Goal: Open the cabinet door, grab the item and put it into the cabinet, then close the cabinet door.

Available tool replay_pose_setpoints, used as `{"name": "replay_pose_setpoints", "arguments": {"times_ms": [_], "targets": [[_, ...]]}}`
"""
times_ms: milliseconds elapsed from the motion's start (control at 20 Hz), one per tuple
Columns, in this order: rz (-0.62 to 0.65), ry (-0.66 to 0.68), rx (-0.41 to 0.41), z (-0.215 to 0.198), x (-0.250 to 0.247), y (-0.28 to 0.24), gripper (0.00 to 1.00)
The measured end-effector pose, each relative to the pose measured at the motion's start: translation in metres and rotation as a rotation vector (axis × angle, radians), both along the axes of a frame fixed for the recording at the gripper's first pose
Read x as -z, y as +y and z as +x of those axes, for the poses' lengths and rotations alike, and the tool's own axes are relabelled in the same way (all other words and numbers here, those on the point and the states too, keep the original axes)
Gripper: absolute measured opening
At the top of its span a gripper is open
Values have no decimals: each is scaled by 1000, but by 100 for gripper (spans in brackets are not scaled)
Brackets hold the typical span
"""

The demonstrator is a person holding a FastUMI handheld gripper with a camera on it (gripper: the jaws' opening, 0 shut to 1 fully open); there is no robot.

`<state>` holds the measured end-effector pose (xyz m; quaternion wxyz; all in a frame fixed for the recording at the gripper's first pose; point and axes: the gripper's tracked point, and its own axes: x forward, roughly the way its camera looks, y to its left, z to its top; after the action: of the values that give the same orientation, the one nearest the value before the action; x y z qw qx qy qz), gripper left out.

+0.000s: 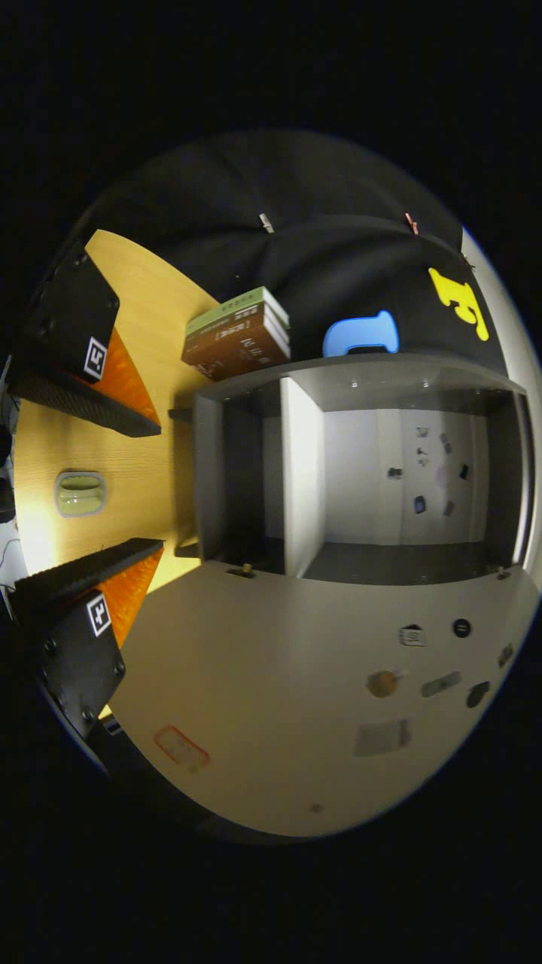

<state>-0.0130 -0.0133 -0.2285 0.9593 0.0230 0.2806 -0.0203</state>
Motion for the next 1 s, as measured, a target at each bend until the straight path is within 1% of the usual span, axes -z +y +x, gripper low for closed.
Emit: {"name": "replay_pose_setpoints", "arguments": {"times_ms": [50, 100, 200, 250, 400, 600, 700, 800, 900, 950, 1000], "targets": [[24, 39, -6, -6, 12, 0, 90], [38, 80, -9, -12, 24, 1, 90], [49, 155, -15, -24, 41, 1, 97], [49, 186, -19, -23, 54, -1, 98], [30, 260, -26, -31, 77, -7, 98], [46, 366, -34, -41, 130, -7, 98], [42, 392, -31, -42, 149, -11, 98], [42, 399, -26, -39, 162, -16, 95], [47, 427, -33, -39, 176, -16, 86], [40, 447, -41, -40, 184, -15, 78], [30, 465, -49, -43, 190, -15, 75]]}}
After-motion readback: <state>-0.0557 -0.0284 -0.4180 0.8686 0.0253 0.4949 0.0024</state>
